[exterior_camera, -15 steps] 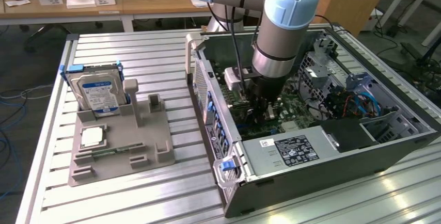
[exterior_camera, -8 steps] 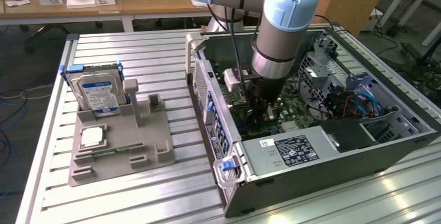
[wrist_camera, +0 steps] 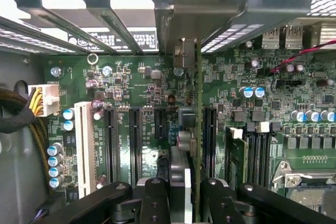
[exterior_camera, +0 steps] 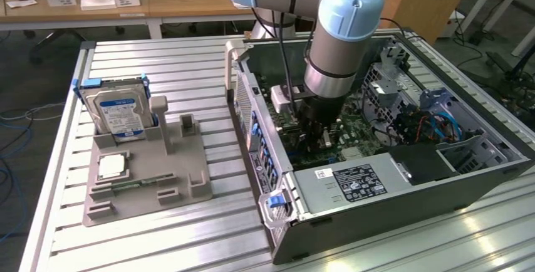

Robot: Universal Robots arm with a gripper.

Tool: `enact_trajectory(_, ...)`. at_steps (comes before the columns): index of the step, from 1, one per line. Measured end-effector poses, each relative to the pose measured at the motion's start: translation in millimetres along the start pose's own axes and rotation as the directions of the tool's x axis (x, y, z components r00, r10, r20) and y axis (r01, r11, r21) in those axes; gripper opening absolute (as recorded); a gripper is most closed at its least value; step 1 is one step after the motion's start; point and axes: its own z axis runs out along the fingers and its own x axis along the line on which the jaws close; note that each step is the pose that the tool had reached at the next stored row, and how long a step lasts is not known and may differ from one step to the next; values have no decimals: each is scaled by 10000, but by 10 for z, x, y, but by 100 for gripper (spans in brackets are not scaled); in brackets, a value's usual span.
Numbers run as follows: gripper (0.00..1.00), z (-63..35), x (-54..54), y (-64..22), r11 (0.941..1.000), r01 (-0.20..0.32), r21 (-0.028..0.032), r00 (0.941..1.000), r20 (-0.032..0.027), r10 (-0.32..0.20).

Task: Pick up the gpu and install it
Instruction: 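Insert the gpu into the slot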

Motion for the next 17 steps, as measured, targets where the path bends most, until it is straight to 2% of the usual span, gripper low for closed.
enact_trajectory(1,29,-3,-5,-1,10000,-3,20,10000,30,3)
enact_trajectory(2,29,-29,-3,-2,10000,-1,22,10000,7,1)
enact_trajectory(3,35,-59,-1,-2,10000,2,23,10000,-14,-2)
enact_trajectory(6,35,-133,-3,-1,10000,3,66,10000,-12,-3)
enact_trajectory(17,35,-589,-19,-3,9998,8,183,10000,-9,-8)
